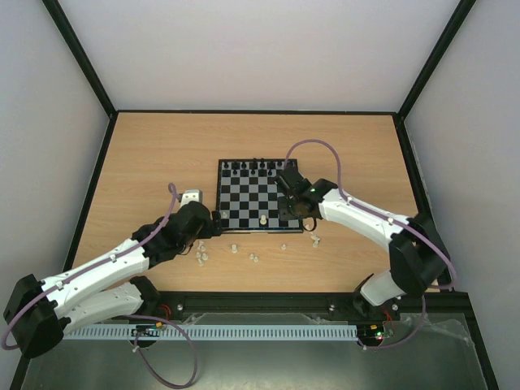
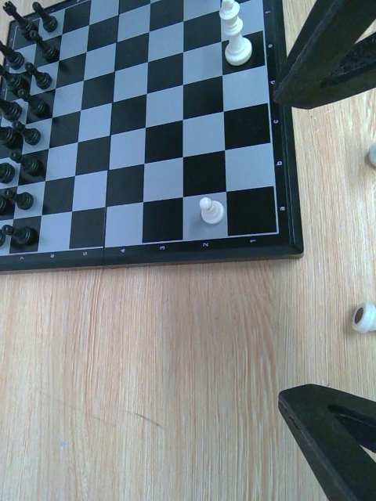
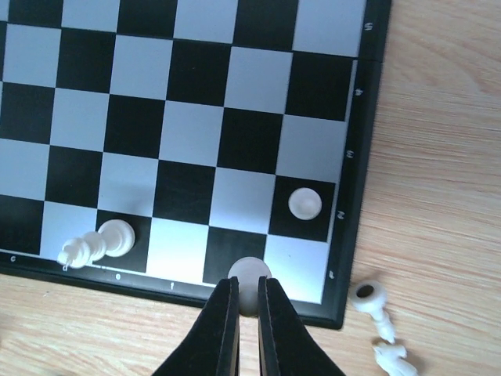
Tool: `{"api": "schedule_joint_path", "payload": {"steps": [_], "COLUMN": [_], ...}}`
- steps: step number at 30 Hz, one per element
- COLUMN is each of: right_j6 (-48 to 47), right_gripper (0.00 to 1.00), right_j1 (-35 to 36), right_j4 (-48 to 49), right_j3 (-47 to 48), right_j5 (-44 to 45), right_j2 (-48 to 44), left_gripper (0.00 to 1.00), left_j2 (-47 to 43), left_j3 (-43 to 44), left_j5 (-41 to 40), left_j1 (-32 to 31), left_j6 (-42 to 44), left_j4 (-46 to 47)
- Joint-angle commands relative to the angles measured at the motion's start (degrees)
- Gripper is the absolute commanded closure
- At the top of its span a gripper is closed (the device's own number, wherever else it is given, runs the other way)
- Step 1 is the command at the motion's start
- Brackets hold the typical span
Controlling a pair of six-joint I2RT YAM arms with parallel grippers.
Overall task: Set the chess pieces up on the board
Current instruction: Place the chess piece on the chessboard.
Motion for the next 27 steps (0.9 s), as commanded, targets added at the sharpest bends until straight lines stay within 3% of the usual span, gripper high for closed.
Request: {"api": "schedule_joint_path", "payload": {"steps": [1, 11, 27], "right_j6": [-2.7, -3.99, -4.31], "right_gripper": [0.99, 0.99, 0.98], "right_j1": [0.47, 0.48, 0.21], "right_j4": [-1.64, 0.45, 0.61], "right_j3": [2.97, 5.89, 7.23], "right_j5": [-2.15, -1.42, 0.38], "right_j2": [5.38, 13.25, 16.62], "left_gripper": [0.01, 0.01, 0.01], "left_j2": [-0.15, 0.84, 0.85], "left_j3": [-0.62, -0.17, -0.16], "left_j5": [-1.61, -1.97, -1.78], "left_j1": [-0.26, -0.26, -0.26], "left_j6": [-0.43, -0.54, -0.37], "left_j4": [-0.47, -0.28, -0.26]}}
